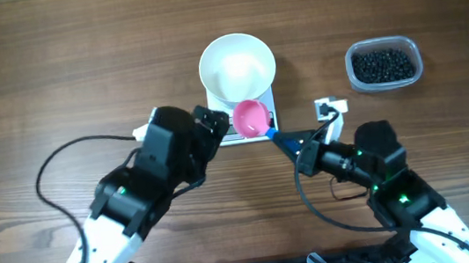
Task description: Scoop item into bowl and weigh 150g on scale
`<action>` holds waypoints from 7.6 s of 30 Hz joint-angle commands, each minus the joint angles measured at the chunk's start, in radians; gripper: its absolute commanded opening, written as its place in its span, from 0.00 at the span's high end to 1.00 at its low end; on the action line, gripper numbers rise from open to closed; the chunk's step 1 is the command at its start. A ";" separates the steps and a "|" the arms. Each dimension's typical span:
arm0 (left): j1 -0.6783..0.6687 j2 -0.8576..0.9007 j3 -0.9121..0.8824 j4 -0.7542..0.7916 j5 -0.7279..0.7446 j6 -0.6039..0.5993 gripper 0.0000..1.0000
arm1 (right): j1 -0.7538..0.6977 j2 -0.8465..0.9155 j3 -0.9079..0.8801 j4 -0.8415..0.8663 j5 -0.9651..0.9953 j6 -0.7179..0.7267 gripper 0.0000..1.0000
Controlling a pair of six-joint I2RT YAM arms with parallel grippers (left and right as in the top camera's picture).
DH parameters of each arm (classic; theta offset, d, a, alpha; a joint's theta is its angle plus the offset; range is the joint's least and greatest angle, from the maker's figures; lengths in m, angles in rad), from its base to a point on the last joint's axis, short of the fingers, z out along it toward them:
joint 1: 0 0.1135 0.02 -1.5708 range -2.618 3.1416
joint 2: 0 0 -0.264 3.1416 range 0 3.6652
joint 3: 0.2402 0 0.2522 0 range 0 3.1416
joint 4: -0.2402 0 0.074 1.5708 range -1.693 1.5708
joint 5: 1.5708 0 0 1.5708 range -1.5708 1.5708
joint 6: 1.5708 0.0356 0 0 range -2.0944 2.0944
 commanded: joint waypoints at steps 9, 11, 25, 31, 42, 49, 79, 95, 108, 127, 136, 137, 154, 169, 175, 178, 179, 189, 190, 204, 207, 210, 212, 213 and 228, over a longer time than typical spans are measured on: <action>0.016 -0.045 0.000 -0.003 -0.075 0.231 0.00 | -0.218 -0.070 0.452 -0.737 0.161 -0.343 0.96; 0.016 -0.037 0.000 -0.003 -0.075 0.232 0.00 | -0.235 -0.069 0.534 -0.861 0.241 -0.373 0.96; 0.016 0.029 0.000 -0.006 -0.069 0.231 0.00 | -0.249 -0.070 0.665 -1.040 0.310 -0.462 0.96; 0.015 0.030 0.000 0.021 -0.063 0.330 0.72 | -0.249 -0.066 0.710 -1.083 0.433 -0.455 0.96; -0.032 0.095 0.000 0.111 -0.068 0.495 0.96 | -0.249 -0.051 0.837 -1.166 0.573 -0.426 0.96; -0.156 0.259 0.005 0.121 -0.196 0.598 0.96 | -0.249 -0.026 0.837 -1.148 0.576 -0.393 0.96; -0.255 0.710 0.005 0.512 -0.459 0.818 0.96 | -0.249 0.056 0.837 -1.111 0.576 -0.377 0.96; -0.213 0.729 0.005 0.571 -0.424 0.817 0.96 | -0.249 0.056 0.837 -1.111 0.576 -0.375 0.96; -0.213 0.739 0.005 0.579 -0.383 0.817 0.96 | -0.249 0.056 0.837 -1.111 0.572 -0.374 0.96; -0.214 0.772 0.005 0.580 -0.315 0.814 0.96 | -0.249 0.056 0.837 -1.102 0.573 -0.375 0.96; -0.214 0.772 0.005 0.528 -0.302 0.810 0.96 | -0.249 0.056 0.837 -1.103 0.572 -0.374 0.95; -0.214 0.772 0.005 0.528 -0.306 0.810 0.96 | -0.249 0.056 0.837 -1.103 0.573 -0.374 0.96; -0.214 0.795 0.005 0.521 -0.313 0.810 0.96 | -0.249 0.056 0.837 -1.104 0.550 -0.373 0.96; -0.260 0.515 0.006 0.351 -0.245 0.810 0.96 | -0.249 0.056 0.837 -1.096 0.550 -0.374 0.96; -0.231 0.291 0.006 0.248 -0.257 0.811 0.94 | -0.249 0.088 0.837 -1.086 0.555 -0.376 0.95; -0.180 0.180 0.006 0.195 -0.295 0.811 0.80 | -0.249 0.132 0.837 -1.079 0.568 -0.377 0.96; -0.161 0.148 0.006 0.177 -0.315 0.811 0.76 | -0.249 0.151 0.837 -1.076 0.577 -0.377 0.96; 0.018 0.005 0.006 -0.001 -0.415 0.811 0.00 | -0.249 0.318 0.837 -0.999 0.568 -0.374 0.96; 0.030 0.005 0.006 -0.035 -0.413 0.810 0.00 | -0.249 0.330 0.837 -0.997 0.559 -0.373 0.96; 0.248 0.029 0.147 -0.104 0.019 1.338 0.00 | -0.250 0.389 0.837 -0.867 0.602 -0.335 0.96; 0.365 0.031 0.201 -0.158 0.171 1.471 0.00 | -0.253 0.411 0.837 -0.856 0.626 -0.377 0.96; 0.459 0.035 0.255 -0.216 0.279 1.599 0.00 | -0.253 0.428 0.837 -0.848 0.629 -0.377 0.96; 0.494 0.047 0.312 -0.293 0.346 1.721 0.00 | -0.253 0.438 0.837 -0.827 0.629 -0.378 0.96; 0.493 0.051 0.333 -0.332 0.347 1.763 0.00 | -0.253 0.439 0.837 -0.820 0.629 -0.378 0.96; 0.497 0.045 0.481 -0.623 0.420 1.943 0.00 | -0.253 0.440 0.837 -0.797 0.619 -0.378 0.96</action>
